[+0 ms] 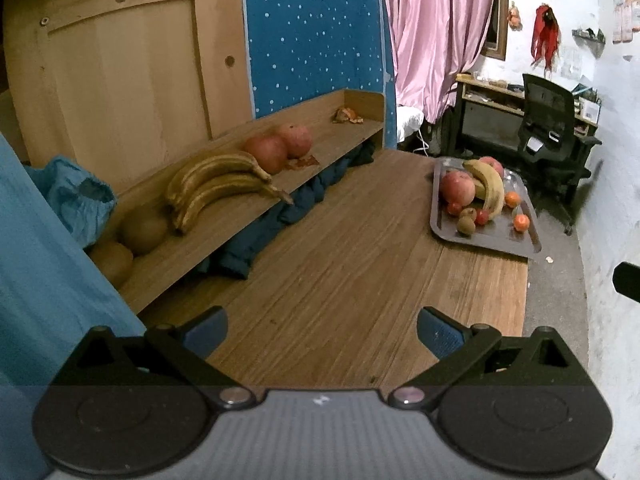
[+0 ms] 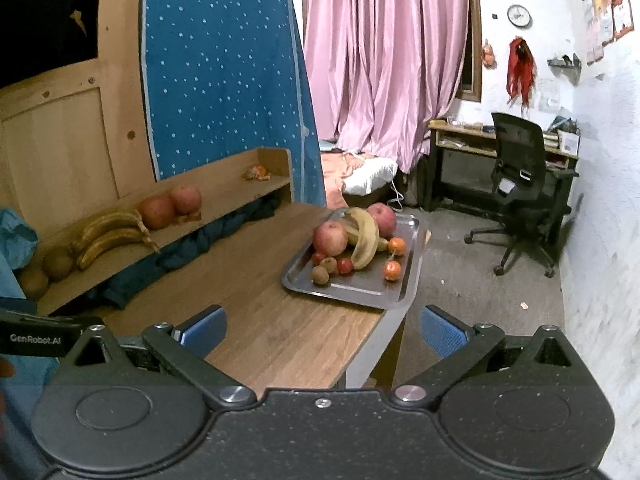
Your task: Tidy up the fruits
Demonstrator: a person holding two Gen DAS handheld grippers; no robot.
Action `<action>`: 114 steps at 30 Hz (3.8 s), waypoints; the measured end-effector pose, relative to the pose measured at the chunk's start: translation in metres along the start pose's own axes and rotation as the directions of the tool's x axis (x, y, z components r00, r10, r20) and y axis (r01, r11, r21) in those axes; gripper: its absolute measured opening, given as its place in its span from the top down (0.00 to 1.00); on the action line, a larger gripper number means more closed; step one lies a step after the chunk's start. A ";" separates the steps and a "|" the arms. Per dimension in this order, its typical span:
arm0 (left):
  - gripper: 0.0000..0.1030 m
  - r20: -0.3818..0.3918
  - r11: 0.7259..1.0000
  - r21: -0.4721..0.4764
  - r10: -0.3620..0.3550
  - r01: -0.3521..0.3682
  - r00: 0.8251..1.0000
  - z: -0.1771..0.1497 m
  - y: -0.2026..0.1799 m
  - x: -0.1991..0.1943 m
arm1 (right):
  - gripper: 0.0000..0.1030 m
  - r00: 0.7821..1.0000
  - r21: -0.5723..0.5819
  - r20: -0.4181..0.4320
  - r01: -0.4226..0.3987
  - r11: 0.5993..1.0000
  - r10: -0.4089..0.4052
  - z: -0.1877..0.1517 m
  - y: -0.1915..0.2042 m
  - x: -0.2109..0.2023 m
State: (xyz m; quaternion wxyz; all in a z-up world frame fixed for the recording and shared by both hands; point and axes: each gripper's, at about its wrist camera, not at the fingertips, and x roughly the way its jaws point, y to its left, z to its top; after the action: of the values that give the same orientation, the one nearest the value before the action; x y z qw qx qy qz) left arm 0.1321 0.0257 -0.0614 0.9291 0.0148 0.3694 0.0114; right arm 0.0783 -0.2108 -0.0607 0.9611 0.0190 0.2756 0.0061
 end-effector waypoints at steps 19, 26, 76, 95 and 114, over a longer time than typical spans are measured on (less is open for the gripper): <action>0.00 -0.026 1.000 0.002 -0.029 0.029 0.999 -0.016 -0.002 0.000 | 0.01 0.996 -0.026 -0.084 0.013 1.000 -0.016 -0.017 -0.001 0.003; 0.00 -0.026 0.999 0.003 -0.035 0.035 0.999 -0.018 -0.002 -0.002 | 0.01 0.996 -0.029 -0.088 0.013 0.999 -0.016 -0.018 0.000 0.003; 0.00 -0.027 0.999 0.011 -0.038 0.039 0.999 -0.019 -0.007 -0.002 | 0.01 0.996 -0.029 -0.093 0.014 0.999 -0.017 -0.019 -0.001 0.004; 0.00 -0.027 0.999 0.014 -0.039 0.040 0.999 -0.019 -0.010 -0.002 | 0.01 0.995 -0.028 -0.095 0.014 1.000 -0.017 -0.019 -0.002 0.005; 0.00 -0.037 0.999 0.025 -0.030 0.031 0.999 -0.018 -0.015 -0.001 | 0.01 0.995 -0.028 -0.101 0.016 0.999 -0.019 -0.020 -0.006 0.006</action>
State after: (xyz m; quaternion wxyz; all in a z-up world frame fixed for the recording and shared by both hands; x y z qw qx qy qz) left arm 0.1194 0.0113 -0.0745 0.9219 0.0209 0.3868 -0.0075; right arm 0.0726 -0.2155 -0.0811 0.9461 0.0034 0.3239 0.0023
